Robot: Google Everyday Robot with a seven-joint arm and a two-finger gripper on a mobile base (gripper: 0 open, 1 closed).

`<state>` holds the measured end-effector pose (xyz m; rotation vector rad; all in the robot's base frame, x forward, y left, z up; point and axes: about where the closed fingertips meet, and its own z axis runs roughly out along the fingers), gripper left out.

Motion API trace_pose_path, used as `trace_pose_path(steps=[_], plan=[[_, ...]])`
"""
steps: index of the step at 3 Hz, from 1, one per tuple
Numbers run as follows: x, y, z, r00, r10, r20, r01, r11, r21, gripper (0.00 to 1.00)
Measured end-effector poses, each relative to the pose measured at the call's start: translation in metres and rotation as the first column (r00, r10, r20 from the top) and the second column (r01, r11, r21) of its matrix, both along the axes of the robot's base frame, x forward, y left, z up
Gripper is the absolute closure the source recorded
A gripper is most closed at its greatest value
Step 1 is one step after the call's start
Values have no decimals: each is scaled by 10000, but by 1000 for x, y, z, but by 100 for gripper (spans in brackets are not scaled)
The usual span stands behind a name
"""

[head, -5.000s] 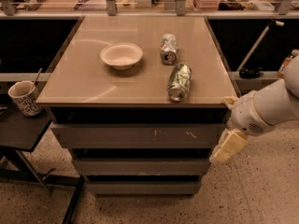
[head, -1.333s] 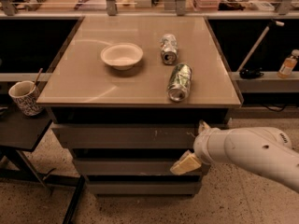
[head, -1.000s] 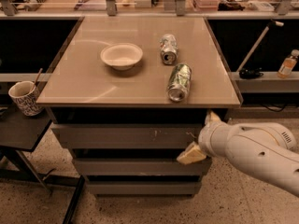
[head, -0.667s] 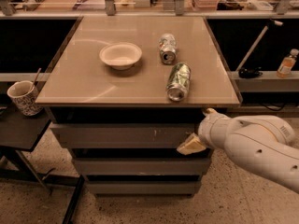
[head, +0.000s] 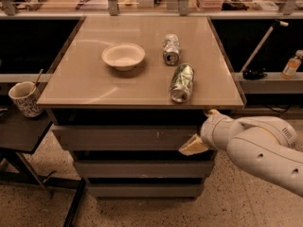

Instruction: Open top drawer

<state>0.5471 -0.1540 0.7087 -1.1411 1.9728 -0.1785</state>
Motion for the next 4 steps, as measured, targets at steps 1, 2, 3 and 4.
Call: trace_pose_path(steps=[1,2,3,4], plan=[[0,0,-3,10000,4,-2,-4,10000,1,0],[4,15,-10,9996,268,-21,-268,9996,102,0],[4,15,-12,9996,275,-21,-274,9996,105,0],[12,35,-17,9981,608,20,-608,9978,263,0]])
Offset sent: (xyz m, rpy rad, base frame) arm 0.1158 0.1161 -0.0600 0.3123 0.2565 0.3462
